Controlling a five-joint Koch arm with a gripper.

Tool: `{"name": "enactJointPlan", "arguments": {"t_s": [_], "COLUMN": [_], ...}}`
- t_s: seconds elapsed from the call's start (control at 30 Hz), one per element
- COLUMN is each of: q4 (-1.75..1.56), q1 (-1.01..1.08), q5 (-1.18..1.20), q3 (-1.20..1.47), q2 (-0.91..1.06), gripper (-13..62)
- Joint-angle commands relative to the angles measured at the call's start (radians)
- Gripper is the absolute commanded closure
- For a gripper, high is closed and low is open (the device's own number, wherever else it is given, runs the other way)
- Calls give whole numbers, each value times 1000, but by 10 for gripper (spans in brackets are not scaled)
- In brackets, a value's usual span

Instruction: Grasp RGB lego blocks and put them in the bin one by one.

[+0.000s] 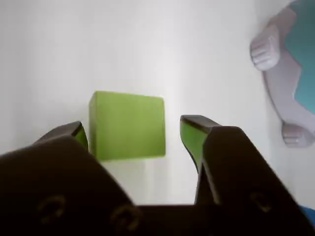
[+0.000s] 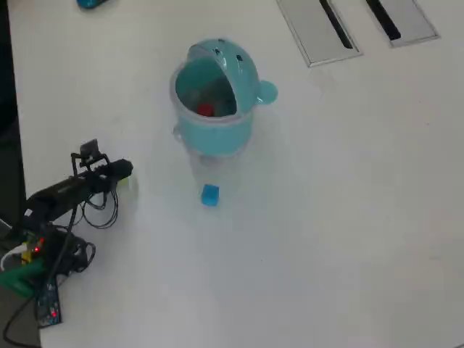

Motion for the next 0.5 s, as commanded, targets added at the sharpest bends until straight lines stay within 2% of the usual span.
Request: {"name": "enactJointPlan", "arguments": {"t_s": [0.0, 0.3, 0.47], "q4": [-40, -23, -25], "q1": [3, 11, 9], "q5": [-44, -23, -129], "q3": [-26, -60, -63], "q2": [-11, -52, -31], "gripper": [163, 179, 155]}}
